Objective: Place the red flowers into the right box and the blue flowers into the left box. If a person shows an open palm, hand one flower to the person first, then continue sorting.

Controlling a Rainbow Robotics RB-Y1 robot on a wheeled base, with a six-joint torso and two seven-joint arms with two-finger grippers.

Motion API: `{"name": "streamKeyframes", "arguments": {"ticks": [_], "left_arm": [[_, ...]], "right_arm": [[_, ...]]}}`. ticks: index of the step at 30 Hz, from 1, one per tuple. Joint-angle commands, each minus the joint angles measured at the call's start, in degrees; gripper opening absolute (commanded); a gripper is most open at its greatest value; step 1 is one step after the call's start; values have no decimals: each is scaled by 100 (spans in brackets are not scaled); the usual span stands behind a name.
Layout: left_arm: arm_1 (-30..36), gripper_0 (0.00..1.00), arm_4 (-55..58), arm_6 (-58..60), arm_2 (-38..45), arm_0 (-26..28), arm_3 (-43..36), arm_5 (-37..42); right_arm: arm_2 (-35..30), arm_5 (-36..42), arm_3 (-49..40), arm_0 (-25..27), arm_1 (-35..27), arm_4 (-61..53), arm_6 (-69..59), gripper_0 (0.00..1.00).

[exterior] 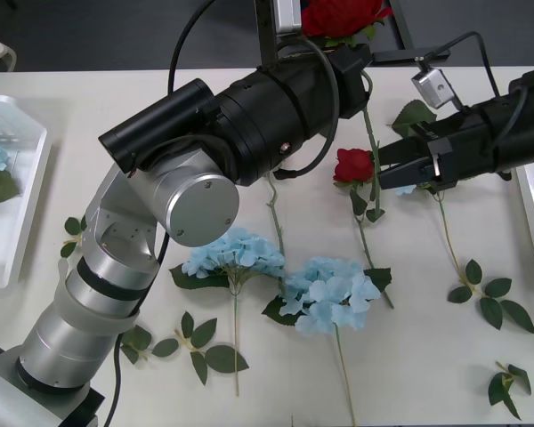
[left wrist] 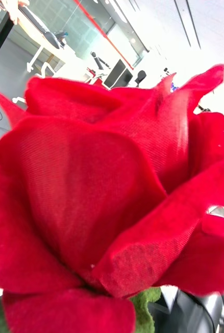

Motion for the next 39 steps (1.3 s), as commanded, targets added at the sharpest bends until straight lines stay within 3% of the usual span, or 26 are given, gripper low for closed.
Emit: {"name": "streamKeyframes", "arguments": {"ticks": [1,2,3,4,18,19,20,22,24,39], "left_arm": [[-24,0,11,-203,-97,-227,-88,-95],[-24,0,11,-203,-97,-227,-88,-95],[-24,0,11,-203,-97,-227,-88,-95],[-24,0,11,-203,-97,-227,-88,-95],[-24,0,11,-203,-97,-227,-88,-95],[-24,7,11,-203,-97,-227,-88,-95],[-24,47,11,-203,-97,-227,-88,-95],[-24,83,11,-203,-97,-227,-88,-95],[-24,100,11,-203,-97,-227,-88,-95],[-24,100,11,-203,-97,-227,-88,-95]], "right_arm": [[-47,-129,-283,155,289,166,-191,41],[-47,-155,-283,163,298,280,-226,17],[-47,-164,-283,155,298,368,-244,5],[-47,-164,-283,163,298,421,-261,0],[-47,-181,-274,181,280,605,-516,0],[-47,-181,-274,181,280,605,-525,0],[-47,-181,-274,181,272,605,-542,0],[-47,-190,-283,181,272,605,-551,0],[-47,-181,-283,181,272,605,-569,0],[-47,-199,-160,172,34,605,-832,0]]}}
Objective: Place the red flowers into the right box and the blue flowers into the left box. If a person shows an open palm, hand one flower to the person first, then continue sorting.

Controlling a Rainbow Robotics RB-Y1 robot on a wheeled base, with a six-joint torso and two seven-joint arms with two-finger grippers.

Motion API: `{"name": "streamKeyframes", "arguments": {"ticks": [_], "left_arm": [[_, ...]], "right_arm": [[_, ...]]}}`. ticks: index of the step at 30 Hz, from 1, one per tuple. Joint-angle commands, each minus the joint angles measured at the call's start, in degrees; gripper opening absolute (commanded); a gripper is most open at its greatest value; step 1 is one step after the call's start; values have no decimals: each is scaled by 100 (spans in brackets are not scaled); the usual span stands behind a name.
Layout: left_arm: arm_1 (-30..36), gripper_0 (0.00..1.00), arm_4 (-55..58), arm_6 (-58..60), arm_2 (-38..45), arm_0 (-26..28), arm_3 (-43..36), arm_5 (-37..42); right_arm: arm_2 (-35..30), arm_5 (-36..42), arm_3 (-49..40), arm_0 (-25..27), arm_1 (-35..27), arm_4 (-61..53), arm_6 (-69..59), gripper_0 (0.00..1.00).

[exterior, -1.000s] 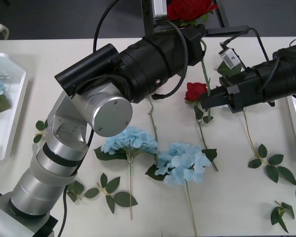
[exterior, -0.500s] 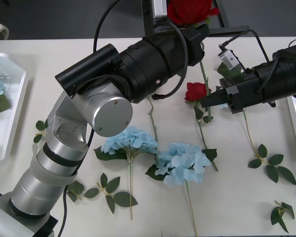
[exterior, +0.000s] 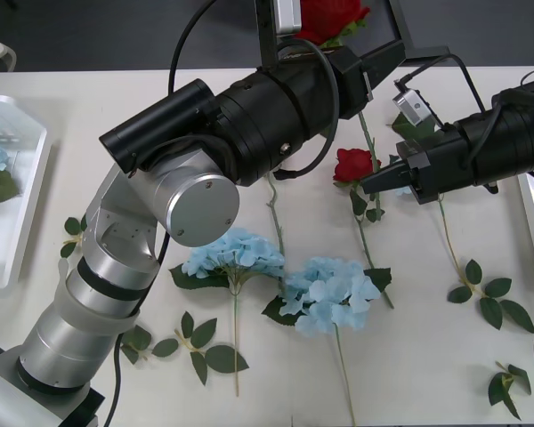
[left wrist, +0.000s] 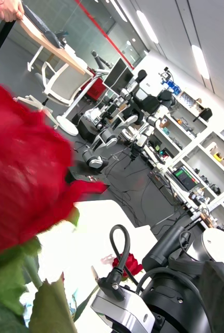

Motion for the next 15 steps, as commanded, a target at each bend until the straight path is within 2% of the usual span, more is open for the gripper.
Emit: {"name": "streamKeyframes", "arguments": {"ticks": [1,6,11,13,15], "left_arm": [[-24,100,11,-203,-94,-227,-104,-94],[73,100,20,-177,-94,-192,-25,-146],[591,100,170,-10,-23,-324,-174,-120],[837,100,214,298,100,-324,-385,126],[1136,100,266,623,434,-324,-781,856]], "right_arm": [[-55,-89,22,23,-241,21,-300,0],[-55,-300,348,23,-566,-128,-590,0],[-266,-511,954,14,-1006,-225,-1039,0],[-407,-564,1279,23,-1181,-225,-1162,0],[-416,-617,1657,14,-1524,-137,-1373,0]]}}
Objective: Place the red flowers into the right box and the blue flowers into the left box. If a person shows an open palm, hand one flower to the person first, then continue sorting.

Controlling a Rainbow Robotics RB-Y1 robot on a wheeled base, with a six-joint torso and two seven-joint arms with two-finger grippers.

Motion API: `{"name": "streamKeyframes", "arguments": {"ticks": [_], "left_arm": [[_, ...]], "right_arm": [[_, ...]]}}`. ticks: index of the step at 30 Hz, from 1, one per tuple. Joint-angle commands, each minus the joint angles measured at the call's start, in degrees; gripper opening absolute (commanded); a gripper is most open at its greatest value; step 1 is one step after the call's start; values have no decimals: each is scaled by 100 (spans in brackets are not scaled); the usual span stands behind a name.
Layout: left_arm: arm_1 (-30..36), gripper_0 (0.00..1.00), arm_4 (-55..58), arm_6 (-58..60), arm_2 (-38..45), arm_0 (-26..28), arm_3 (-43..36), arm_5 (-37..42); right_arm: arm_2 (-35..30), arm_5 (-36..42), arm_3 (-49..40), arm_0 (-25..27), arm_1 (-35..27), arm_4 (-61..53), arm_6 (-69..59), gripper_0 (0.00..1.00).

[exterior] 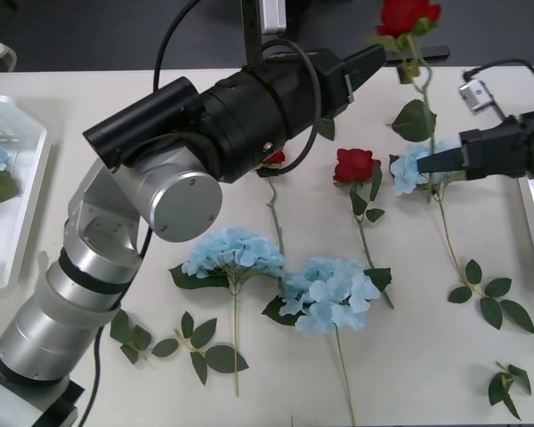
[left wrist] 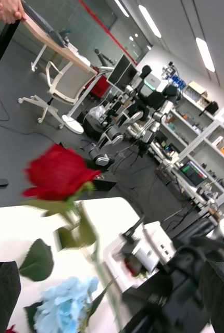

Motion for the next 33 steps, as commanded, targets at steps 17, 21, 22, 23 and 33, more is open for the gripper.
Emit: {"name": "streamKeyframes", "arguments": {"ticks": [17,21,22,23,33], "left_arm": [[2049,100,3062,-251,3698,986,-1166,4335],[2234,100,3844,-1218,4349,1083,-393,4819],[2286,100,4011,-1525,4489,1074,-129,4959],[2313,100,4090,-1710,4560,1083,20,5021],[2831,100,4741,-4065,5254,1101,2156,5557]], "right_arm": [[-234,-373,2641,14,-2100,2205,-240,0],[-225,-689,2861,14,-2038,2794,-169,0],[-216,-812,2914,23,-1977,2935,-169,0],[-216,-909,2940,40,-1942,3014,-169,0],[-146,-2552,2808,778,-1318,3427,-143,0]]}}
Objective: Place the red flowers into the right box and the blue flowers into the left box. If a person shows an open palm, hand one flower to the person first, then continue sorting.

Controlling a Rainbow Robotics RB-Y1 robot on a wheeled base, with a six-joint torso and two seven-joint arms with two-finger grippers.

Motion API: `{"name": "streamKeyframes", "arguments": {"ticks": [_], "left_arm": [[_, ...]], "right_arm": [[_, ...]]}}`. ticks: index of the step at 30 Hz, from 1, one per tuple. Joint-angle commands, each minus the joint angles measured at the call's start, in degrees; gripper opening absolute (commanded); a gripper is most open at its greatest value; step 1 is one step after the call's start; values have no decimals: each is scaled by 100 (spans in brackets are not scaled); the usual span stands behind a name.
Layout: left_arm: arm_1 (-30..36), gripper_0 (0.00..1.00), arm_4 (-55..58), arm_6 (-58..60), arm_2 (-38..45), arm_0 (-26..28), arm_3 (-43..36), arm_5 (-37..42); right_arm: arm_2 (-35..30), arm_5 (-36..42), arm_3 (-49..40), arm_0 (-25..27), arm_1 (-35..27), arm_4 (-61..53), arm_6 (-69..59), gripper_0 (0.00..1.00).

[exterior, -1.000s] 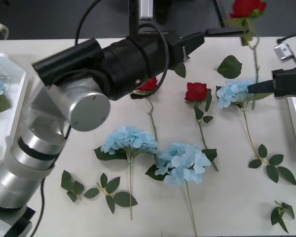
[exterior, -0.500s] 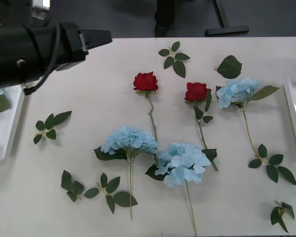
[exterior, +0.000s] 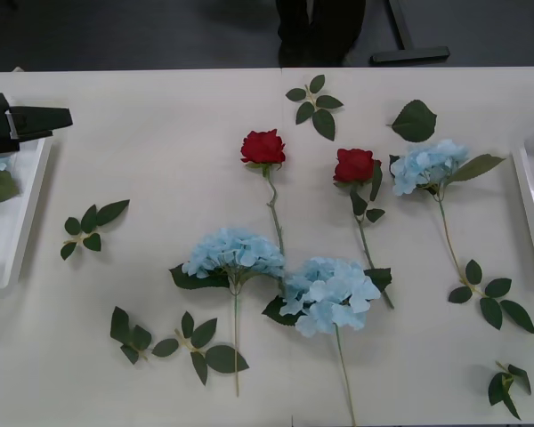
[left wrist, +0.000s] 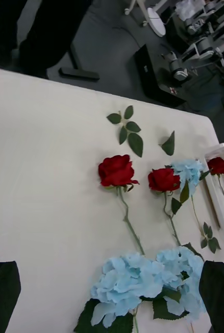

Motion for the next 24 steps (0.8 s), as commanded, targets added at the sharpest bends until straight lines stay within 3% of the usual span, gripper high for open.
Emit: {"name": "streamKeyframes", "arguments": {"ticks": [1,7,8,9,11,13,18,24], "left_arm": [[522,100,104,-1383,326,69,537,156],[715,100,95,-2411,370,96,1179,121],[733,100,95,-2587,370,122,1276,77],[750,100,95,-2815,370,157,1381,-11],[759,100,95,-3167,353,280,1469,-187],[759,100,113,-3413,335,421,1469,-380],[829,100,51,-4019,282,772,1469,-942],[900,100,51,-4134,203,843,1469,-986]], "right_arm": [[36,-452,-116,346,253,233,109,0],[300,-663,-116,364,323,418,109,0],[308,-671,-116,364,323,374,109,6],[300,-671,-116,364,323,295,109,32],[282,-654,-124,364,315,119,144,59],[247,-619,-168,364,323,75,267,71],[-70,-294,-309,355,315,5,733,84],[-404,673,-1012,346,218,-48,847,91]]}}
